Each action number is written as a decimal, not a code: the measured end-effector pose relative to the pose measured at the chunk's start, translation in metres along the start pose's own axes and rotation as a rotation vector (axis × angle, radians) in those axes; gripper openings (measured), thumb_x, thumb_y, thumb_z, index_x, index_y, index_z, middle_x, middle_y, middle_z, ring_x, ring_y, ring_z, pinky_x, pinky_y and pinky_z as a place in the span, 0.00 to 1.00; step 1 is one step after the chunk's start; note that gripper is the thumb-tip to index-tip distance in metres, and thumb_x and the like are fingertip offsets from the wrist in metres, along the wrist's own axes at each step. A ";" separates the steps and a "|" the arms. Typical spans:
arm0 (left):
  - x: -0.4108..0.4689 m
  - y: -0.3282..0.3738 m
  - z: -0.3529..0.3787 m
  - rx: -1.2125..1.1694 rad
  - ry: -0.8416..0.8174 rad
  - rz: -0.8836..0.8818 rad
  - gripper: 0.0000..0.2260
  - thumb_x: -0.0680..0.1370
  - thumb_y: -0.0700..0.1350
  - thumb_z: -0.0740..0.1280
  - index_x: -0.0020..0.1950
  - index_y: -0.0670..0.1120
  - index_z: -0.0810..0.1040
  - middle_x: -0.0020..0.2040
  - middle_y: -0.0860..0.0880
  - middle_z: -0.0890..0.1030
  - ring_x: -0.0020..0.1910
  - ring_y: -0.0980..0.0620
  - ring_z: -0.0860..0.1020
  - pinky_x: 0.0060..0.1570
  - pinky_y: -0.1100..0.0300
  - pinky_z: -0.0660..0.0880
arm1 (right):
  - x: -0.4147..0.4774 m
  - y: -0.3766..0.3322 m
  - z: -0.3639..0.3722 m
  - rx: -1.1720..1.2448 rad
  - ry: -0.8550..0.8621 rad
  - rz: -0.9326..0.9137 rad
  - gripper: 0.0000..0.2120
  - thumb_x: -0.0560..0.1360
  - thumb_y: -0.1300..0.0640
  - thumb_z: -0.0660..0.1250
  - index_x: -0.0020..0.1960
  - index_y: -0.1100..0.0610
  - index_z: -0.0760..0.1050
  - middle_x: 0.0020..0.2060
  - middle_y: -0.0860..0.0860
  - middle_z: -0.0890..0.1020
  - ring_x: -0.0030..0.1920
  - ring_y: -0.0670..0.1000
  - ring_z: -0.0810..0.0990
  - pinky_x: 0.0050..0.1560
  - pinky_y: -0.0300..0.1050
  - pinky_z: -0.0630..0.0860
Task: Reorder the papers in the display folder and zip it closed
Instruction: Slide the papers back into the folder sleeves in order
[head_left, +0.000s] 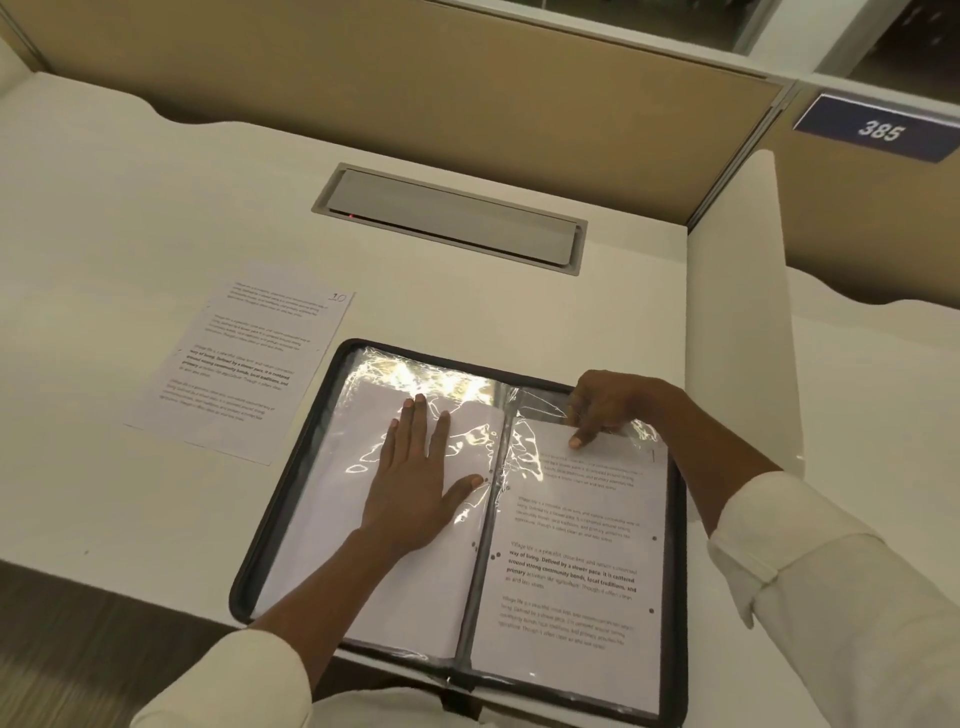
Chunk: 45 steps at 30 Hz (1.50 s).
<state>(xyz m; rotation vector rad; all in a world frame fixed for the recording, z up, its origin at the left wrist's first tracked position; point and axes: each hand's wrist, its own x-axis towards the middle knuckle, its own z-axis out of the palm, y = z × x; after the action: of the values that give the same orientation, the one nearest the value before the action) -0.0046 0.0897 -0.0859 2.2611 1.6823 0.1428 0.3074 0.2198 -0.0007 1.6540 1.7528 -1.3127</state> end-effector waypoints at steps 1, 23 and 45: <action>0.000 0.000 0.000 0.001 -0.001 0.000 0.43 0.83 0.73 0.48 0.88 0.47 0.44 0.86 0.43 0.33 0.84 0.44 0.32 0.84 0.42 0.46 | -0.001 0.001 0.002 0.012 0.011 -0.003 0.12 0.66 0.58 0.85 0.41 0.60 0.84 0.45 0.51 0.89 0.46 0.51 0.84 0.48 0.47 0.78; -0.003 0.001 0.000 0.000 0.018 0.009 0.43 0.83 0.73 0.48 0.88 0.46 0.45 0.86 0.41 0.36 0.85 0.43 0.34 0.84 0.41 0.46 | -0.016 0.005 0.012 -0.066 0.060 0.023 0.16 0.65 0.61 0.85 0.37 0.51 0.77 0.36 0.46 0.80 0.38 0.48 0.77 0.39 0.42 0.71; -0.006 0.013 -0.011 0.007 0.080 -0.043 0.37 0.82 0.68 0.58 0.82 0.42 0.65 0.86 0.36 0.50 0.86 0.37 0.45 0.82 0.36 0.55 | -0.103 0.028 0.080 0.560 0.753 0.108 0.57 0.63 0.39 0.84 0.81 0.48 0.56 0.59 0.46 0.78 0.60 0.52 0.78 0.64 0.54 0.77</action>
<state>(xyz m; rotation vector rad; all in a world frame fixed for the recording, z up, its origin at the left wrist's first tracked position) 0.0031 0.0829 -0.0710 2.2500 1.7733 0.2205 0.3319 0.0931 0.0327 2.7979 1.6897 -1.2953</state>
